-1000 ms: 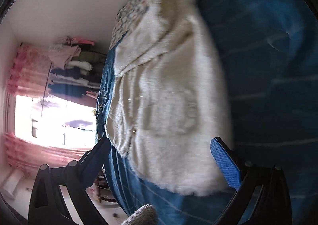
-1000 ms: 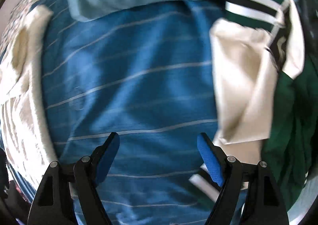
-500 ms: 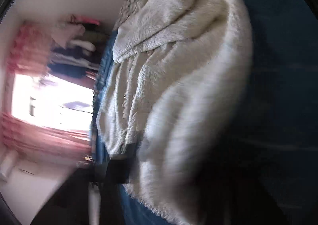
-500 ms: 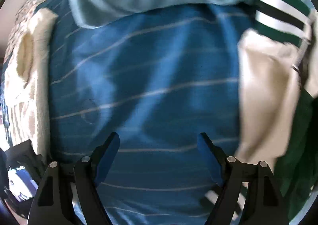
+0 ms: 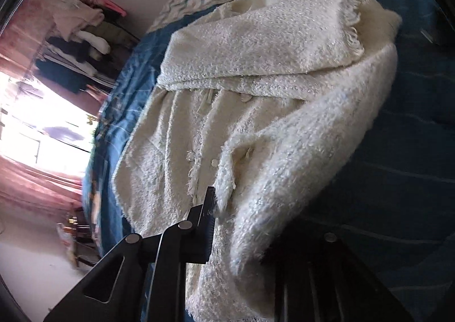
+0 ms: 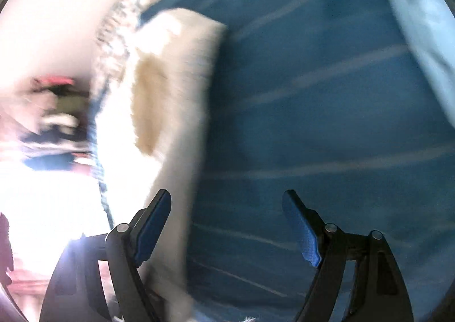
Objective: Fold large clothes
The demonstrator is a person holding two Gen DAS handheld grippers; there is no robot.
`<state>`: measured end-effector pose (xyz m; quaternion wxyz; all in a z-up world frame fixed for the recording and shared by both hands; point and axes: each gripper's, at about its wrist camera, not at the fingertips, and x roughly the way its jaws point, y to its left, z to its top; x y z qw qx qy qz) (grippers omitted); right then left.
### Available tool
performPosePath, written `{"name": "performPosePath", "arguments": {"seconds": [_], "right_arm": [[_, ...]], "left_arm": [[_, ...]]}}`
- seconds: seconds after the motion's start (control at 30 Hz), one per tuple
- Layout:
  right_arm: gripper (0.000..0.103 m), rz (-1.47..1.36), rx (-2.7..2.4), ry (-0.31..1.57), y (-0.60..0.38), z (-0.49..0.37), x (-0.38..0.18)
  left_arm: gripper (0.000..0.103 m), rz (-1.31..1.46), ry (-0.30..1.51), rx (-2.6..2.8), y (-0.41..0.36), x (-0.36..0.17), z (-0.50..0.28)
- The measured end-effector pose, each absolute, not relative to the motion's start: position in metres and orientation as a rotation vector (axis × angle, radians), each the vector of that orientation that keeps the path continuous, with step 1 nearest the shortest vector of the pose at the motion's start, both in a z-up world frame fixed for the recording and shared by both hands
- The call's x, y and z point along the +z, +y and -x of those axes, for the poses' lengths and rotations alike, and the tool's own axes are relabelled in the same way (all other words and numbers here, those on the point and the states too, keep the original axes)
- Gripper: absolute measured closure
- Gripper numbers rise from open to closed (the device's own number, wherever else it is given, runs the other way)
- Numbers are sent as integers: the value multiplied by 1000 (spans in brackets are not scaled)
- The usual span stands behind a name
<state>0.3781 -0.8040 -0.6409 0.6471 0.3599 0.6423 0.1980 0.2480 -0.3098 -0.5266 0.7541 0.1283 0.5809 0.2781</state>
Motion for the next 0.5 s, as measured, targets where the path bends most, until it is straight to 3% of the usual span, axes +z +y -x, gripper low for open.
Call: {"name": "performPosePath", "arguments": {"seconds": [0.2, 0.23, 0.27, 0.3, 0.5], "right_arm": [[18, -1053, 450, 1453, -789, -406, -649], [35, -1028, 405, 1448, -789, -408, -644], [72, -981, 365, 1461, -784, -408, -638], [80, -945, 339, 1475, -780, -411, -633], [84, -766, 323, 1451, -710, -405, -555]], "left_arm": [[85, -222, 1299, 505, -292, -520, -252], [85, -213, 1304, 487, -288, -518, -252], [85, -199, 1307, 467, -284, -516, -252], [85, -185, 1310, 442, -277, -511, -252], [84, -37, 1325, 309, -214, -472, -244]]}}
